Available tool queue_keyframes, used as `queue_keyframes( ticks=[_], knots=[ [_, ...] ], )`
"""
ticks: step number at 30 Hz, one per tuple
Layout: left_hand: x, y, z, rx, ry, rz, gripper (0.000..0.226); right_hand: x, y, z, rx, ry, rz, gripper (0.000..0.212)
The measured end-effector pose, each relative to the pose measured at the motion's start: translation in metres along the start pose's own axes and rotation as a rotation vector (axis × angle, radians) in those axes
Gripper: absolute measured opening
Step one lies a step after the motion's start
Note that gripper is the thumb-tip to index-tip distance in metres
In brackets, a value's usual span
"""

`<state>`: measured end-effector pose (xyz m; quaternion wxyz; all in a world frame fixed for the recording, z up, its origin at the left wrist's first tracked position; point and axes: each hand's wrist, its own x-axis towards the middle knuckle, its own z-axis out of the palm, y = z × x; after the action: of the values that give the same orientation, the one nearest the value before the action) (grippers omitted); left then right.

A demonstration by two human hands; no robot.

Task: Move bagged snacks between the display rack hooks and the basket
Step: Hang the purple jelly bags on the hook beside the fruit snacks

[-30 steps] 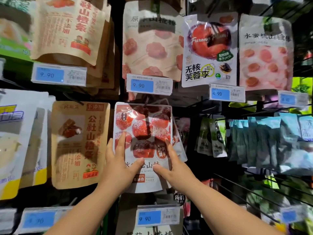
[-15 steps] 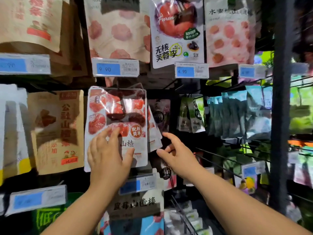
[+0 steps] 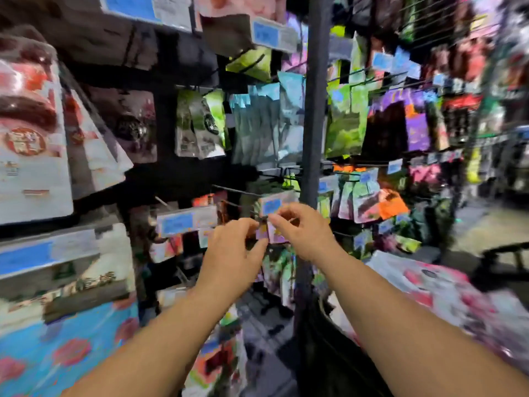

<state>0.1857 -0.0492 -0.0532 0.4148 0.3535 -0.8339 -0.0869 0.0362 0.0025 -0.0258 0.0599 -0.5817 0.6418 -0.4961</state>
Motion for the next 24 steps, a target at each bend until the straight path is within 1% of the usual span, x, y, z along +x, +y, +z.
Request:
queue_keyframes(
  ticks=[2,5,7,8,10,12,15,18,22,24],
  knots=[
    [-0.005,0.007,0.046,-0.087,-0.106,-0.002,0.024,-0.008,0.036,-0.016,-0.044,0.041,0.085,0.020],
    [-0.011,0.015,0.106,-0.189,-0.256,0.003,0.021,-0.022,0.087,-0.037,-0.112,0.075,0.209,0.015],
    [-0.016,0.015,0.140,-0.251,-0.331,0.025,0.026,-0.030,0.116,-0.052,-0.181,0.106,0.264,0.015],
    [-0.018,0.015,0.156,-0.275,-0.366,0.039,0.027,-0.034,0.127,-0.060,-0.219,0.118,0.296,0.016],
    [-0.024,0.018,0.180,-0.318,-0.451,0.055,0.023,-0.041,0.146,-0.077,-0.279,0.149,0.375,0.014],
    [-0.029,0.021,0.199,-0.343,-0.509,0.078,0.023,-0.048,0.157,-0.096,-0.327,0.186,0.443,0.009],
    [-0.032,0.031,0.221,-0.359,-0.530,0.112,0.033,-0.061,0.164,-0.121,-0.404,0.177,0.516,0.008],
    [-0.031,0.044,0.231,-0.343,-0.569,0.111,0.047,-0.080,0.163,-0.147,-0.490,0.164,0.594,0.009],
    [-0.026,0.059,0.234,-0.365,-0.476,0.138,0.053,-0.113,0.153,-0.192,-0.612,0.189,0.709,0.006],
    [-0.025,0.065,0.235,-0.368,-0.462,0.175,0.058,-0.133,0.150,-0.211,-0.666,0.162,0.740,0.011]
  ],
)
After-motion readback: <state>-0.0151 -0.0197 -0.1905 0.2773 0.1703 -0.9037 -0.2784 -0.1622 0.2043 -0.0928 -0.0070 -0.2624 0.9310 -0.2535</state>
